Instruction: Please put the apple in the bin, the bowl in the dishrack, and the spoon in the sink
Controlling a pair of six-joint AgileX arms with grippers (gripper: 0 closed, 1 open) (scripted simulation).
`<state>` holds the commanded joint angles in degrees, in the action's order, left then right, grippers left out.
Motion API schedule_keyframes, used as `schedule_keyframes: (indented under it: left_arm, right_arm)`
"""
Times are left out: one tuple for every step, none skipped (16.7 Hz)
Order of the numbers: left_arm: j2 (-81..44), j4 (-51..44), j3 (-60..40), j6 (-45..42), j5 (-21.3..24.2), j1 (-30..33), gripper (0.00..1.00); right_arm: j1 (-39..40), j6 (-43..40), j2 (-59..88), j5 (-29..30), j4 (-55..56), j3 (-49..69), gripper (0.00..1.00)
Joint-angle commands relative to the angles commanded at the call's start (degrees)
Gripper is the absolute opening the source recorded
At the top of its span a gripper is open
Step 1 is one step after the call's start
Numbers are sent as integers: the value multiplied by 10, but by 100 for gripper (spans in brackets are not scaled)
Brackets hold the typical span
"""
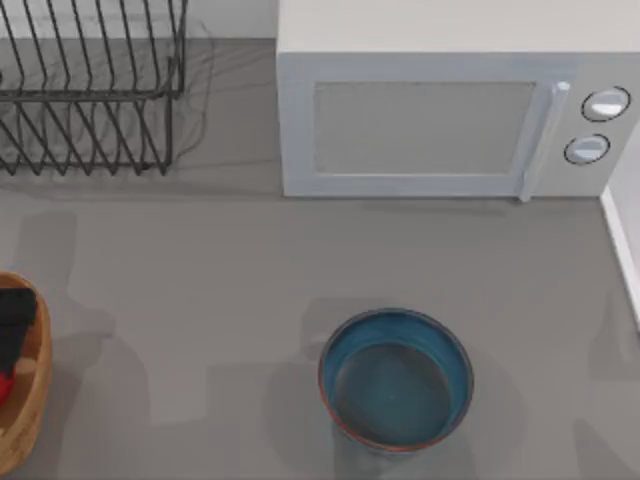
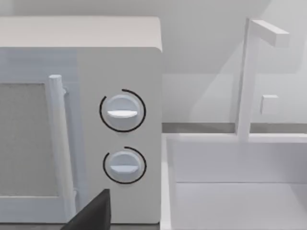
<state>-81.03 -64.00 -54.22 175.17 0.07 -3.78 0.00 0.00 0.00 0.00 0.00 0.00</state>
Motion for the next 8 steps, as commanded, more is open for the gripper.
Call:
schedule_keyframes:
  left_arm:
    - [0,0,0,0,0,0,100]
    - [0,0,0,0,0,0,100]
    - [0,0,0,0,0,0,100]
    - [0,0,0,0,0,0,100]
    - [0,0,0,0,0,0,100]
    - [0,0,0,0,0,0,100]
    - [0,0,0,0,0,0,100]
    - [4,3,1,-5,0,1,100]
  right_arm:
    - [0,0,0,0,0,0,100]
    - [0,0,0,0,0,0,100]
    - [0,0,0,0,0,0,100]
    - [0,0,0,0,0,0,100]
    - [0,0,0,0,0,0,100]
    - [0,0,0,0,0,0,100]
    - [0,0,0,0,0,0,100]
    - [0,0,0,0,0,0,100]
